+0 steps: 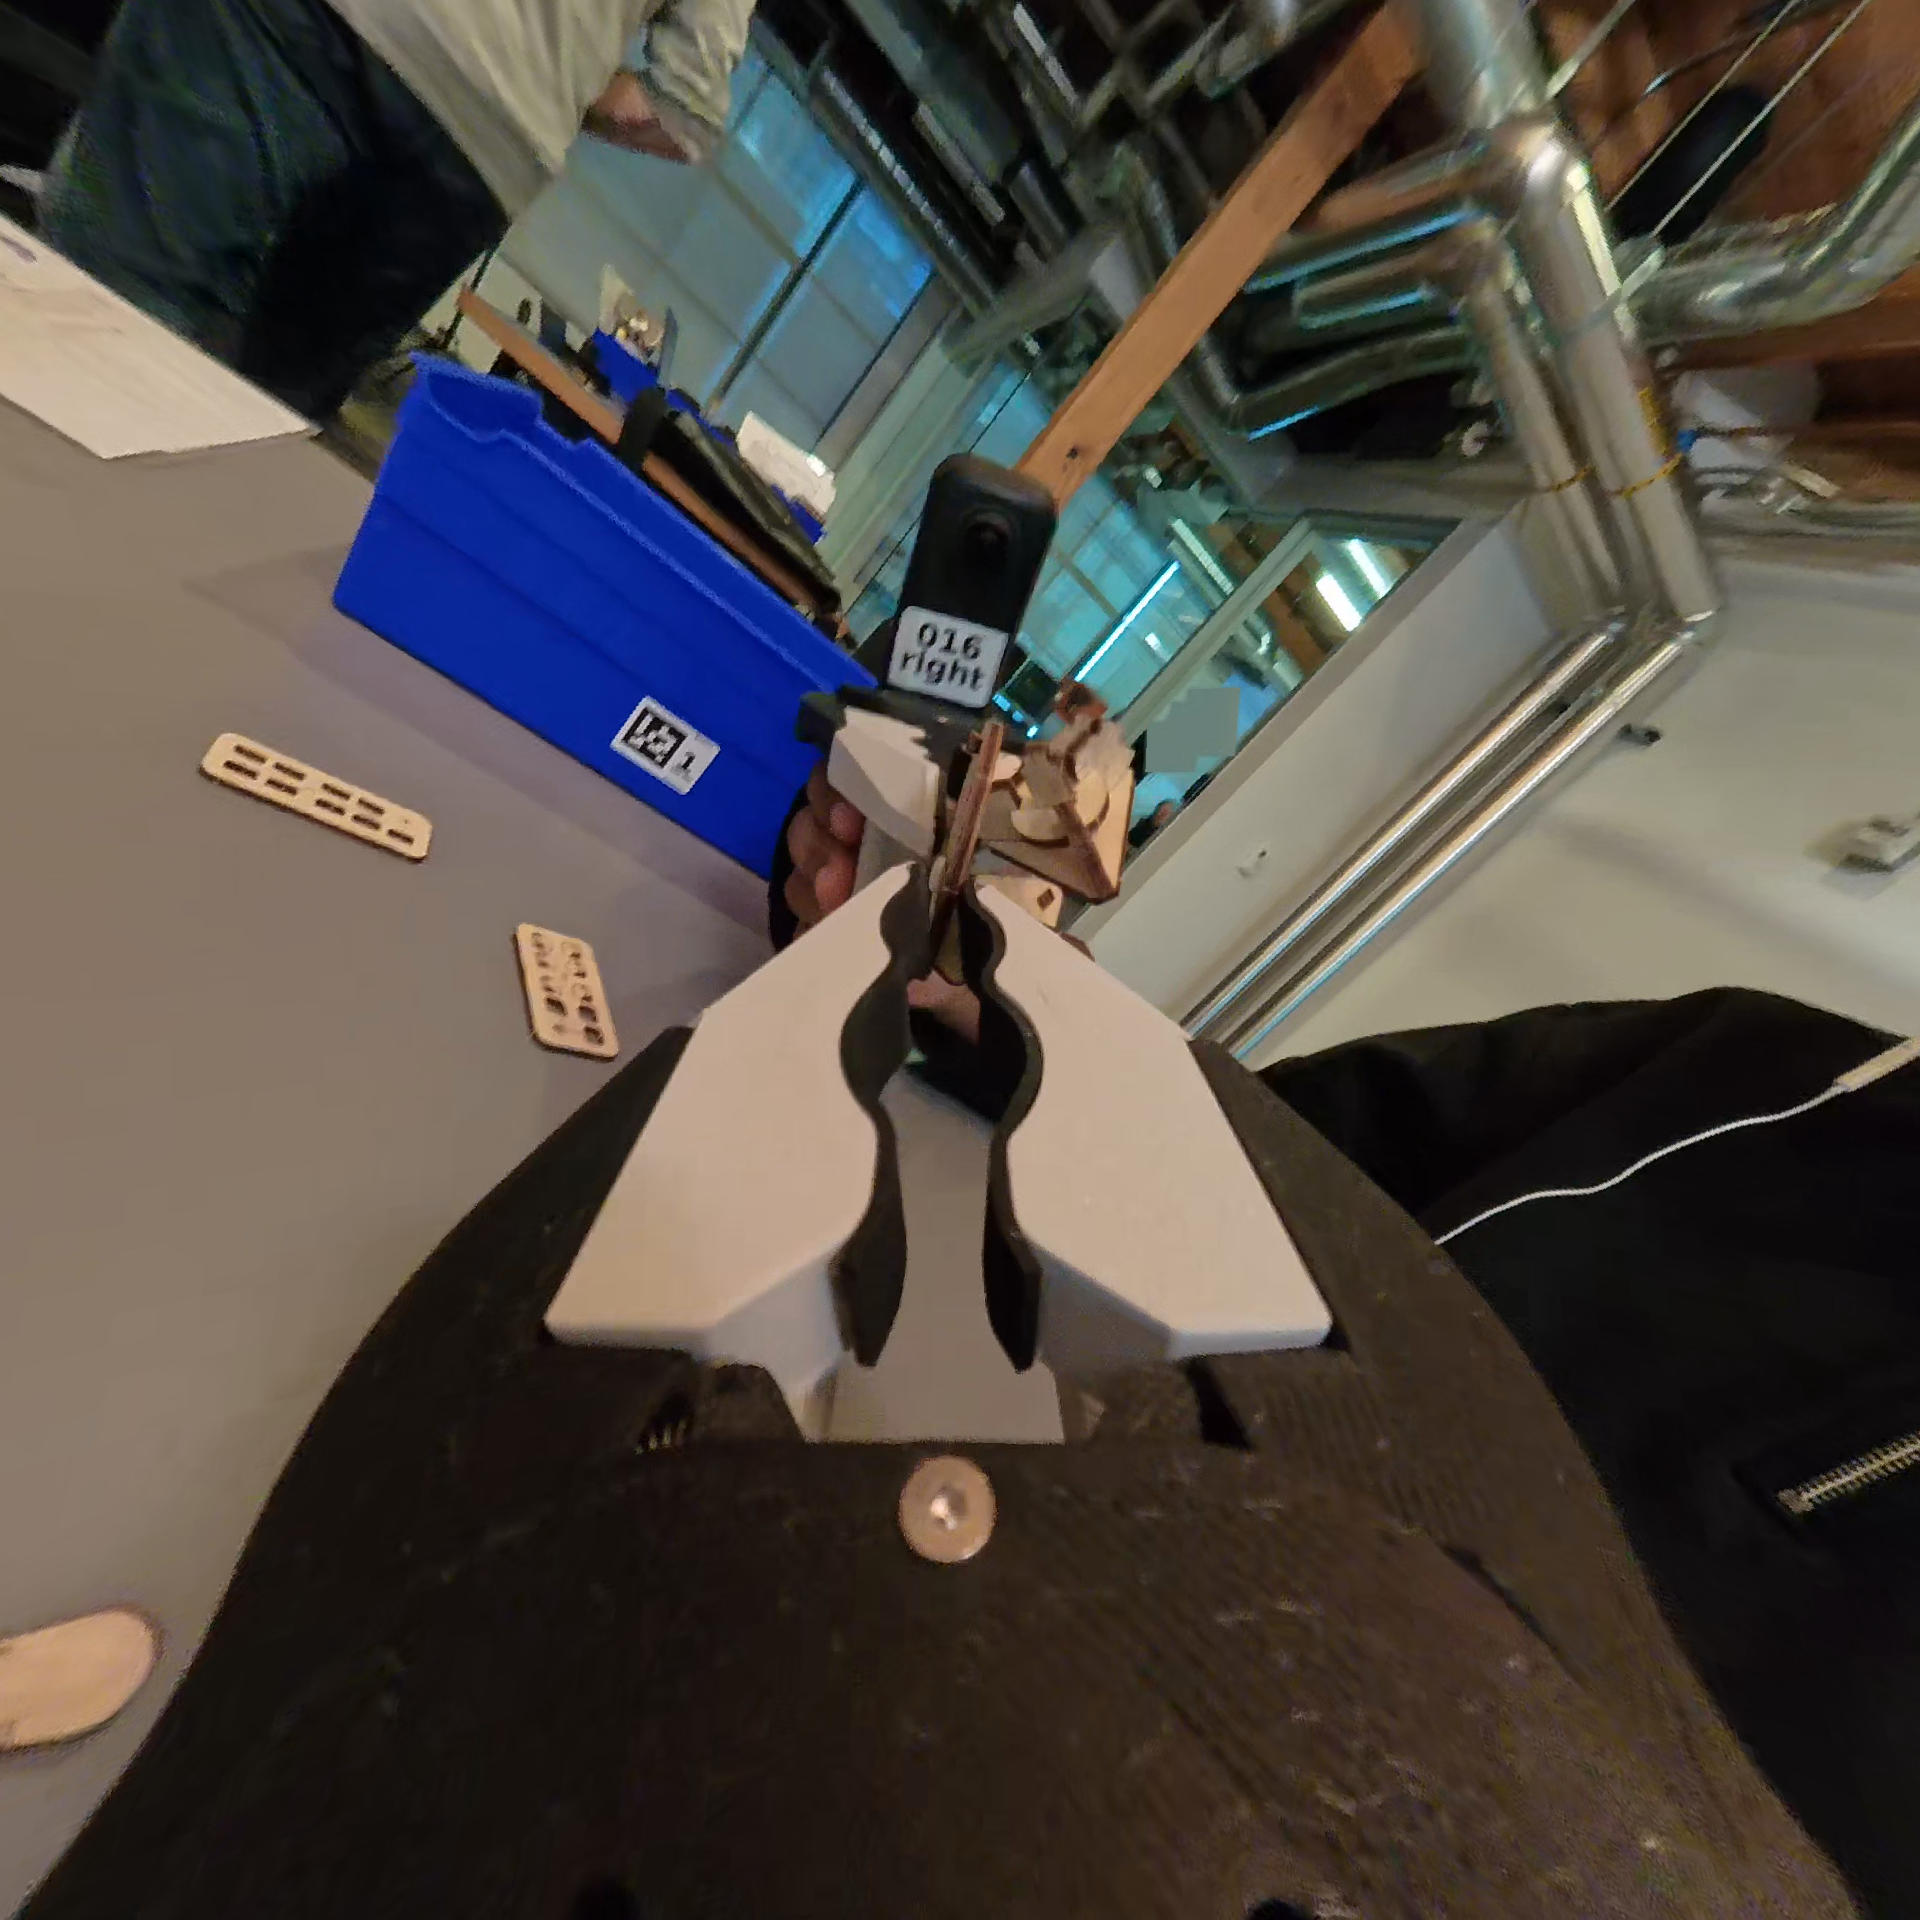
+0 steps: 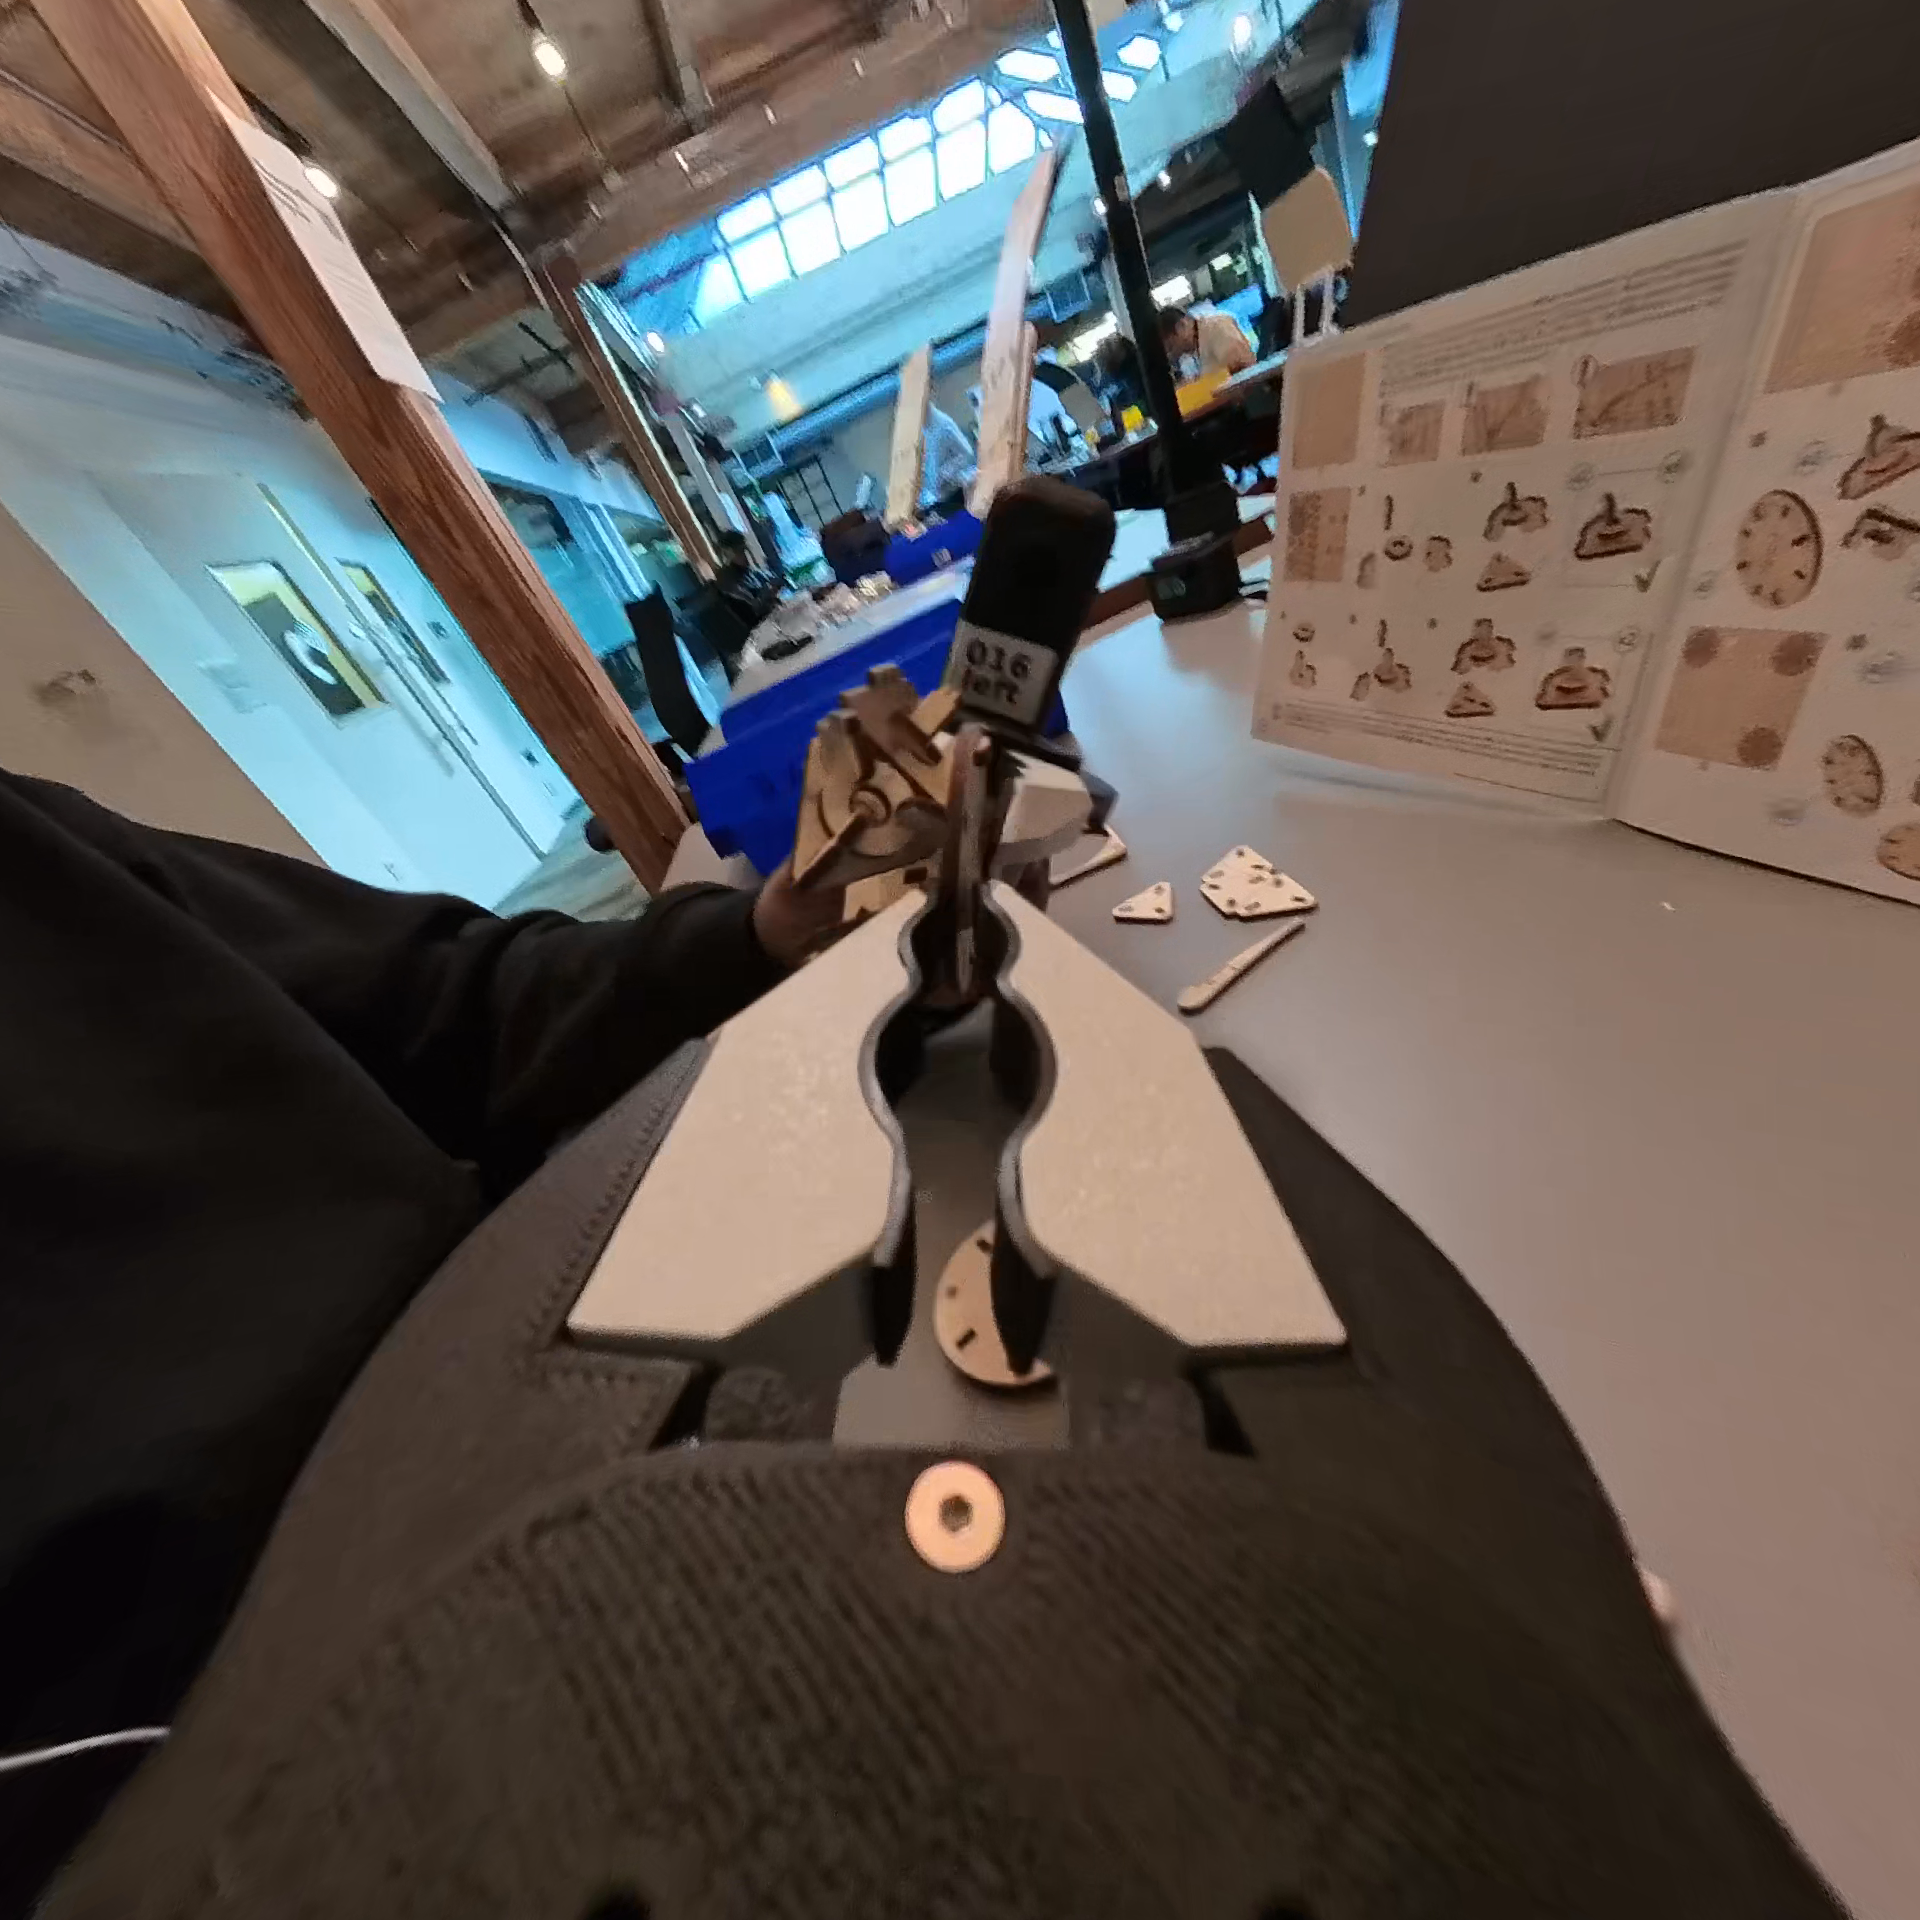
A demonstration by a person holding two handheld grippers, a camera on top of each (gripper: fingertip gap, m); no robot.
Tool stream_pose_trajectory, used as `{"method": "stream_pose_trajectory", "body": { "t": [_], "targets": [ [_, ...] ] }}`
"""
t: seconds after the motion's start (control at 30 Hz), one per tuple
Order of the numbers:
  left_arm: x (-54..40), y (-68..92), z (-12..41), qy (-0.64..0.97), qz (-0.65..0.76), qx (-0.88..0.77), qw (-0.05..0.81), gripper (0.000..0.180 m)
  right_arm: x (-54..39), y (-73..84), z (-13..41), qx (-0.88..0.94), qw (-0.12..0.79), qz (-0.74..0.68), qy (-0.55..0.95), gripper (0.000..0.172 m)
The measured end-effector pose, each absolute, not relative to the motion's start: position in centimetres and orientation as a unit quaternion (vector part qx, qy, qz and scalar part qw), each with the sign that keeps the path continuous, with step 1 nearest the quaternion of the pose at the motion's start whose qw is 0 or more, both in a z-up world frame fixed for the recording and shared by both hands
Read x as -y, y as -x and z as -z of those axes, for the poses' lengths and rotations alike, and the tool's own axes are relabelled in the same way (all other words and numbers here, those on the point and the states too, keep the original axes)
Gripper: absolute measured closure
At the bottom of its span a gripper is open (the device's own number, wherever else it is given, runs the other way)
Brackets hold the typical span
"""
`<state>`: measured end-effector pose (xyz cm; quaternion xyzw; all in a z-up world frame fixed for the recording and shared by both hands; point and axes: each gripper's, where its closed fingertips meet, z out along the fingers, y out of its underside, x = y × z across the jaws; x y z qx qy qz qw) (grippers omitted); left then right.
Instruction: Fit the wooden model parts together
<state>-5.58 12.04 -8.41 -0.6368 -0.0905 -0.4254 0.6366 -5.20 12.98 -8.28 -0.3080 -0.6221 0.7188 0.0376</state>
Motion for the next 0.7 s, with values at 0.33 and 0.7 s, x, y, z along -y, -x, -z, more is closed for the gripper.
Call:
{"method": "stream_pose_trajectory", "body": {
  "t": [0.33,0.7],
  "targets": [
    [-10.6,8.3,9.0,0.654,0.419,0.128,0.616,0.149,-14.8,5.6,12.6,0.688,0.026,-0.641,0.338,0.170],
    [-10.9,7.6,14.4,0.781,0.348,0.121,0.505,0.152,-15.3,6.2,14.0,0.660,-0.021,-0.631,0.407,0.169]
  ]
}}
